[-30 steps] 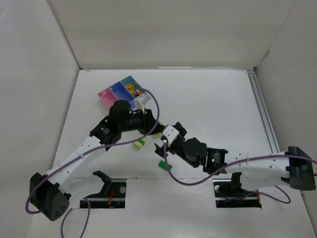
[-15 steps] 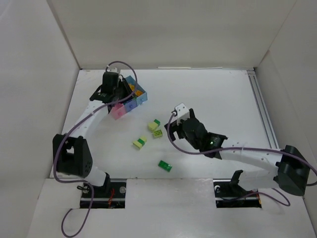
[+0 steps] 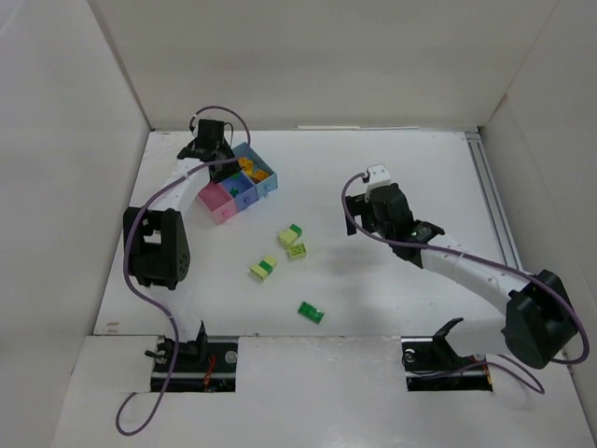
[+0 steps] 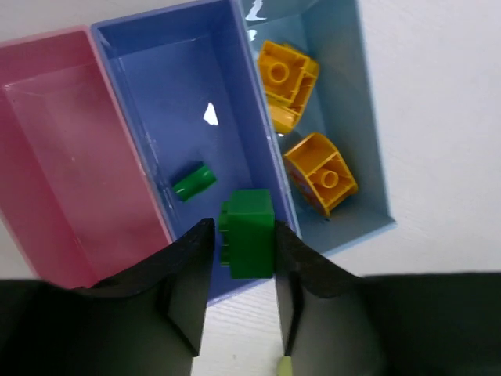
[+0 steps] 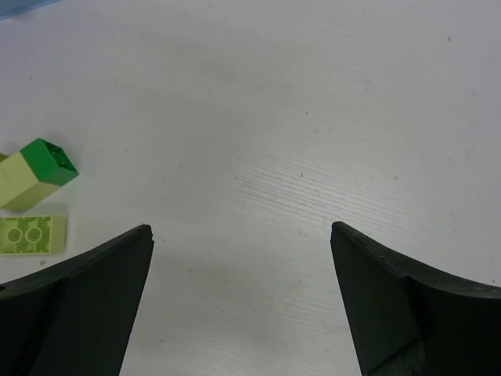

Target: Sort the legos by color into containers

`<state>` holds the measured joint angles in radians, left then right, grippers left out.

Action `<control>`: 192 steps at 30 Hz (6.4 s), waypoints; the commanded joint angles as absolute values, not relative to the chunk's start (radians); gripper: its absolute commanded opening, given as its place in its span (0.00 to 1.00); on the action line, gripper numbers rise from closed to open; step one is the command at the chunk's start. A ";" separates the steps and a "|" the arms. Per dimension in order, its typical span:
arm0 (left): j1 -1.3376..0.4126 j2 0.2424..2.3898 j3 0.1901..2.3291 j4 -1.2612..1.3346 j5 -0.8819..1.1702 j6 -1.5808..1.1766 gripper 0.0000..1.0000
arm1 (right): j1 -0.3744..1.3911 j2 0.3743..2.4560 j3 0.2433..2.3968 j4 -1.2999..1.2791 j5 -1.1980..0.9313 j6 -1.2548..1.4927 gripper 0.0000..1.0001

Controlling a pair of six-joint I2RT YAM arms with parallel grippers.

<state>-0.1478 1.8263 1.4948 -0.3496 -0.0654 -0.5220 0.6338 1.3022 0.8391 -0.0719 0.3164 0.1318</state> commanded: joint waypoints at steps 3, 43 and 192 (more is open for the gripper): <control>-0.138 1.838 1.542 -0.370 -0.083 -0.520 0.48 | 0.592 1.266 0.857 -0.084 0.262 0.149 1.00; -1.103 1.561 1.121 -0.730 -0.015 -1.331 0.94 | 0.477 1.131 0.732 -0.219 0.124 0.184 1.00; -0.325 1.537 1.163 -0.189 0.192 -0.509 1.00 | 0.541 1.025 0.841 -0.276 0.318 0.130 1.00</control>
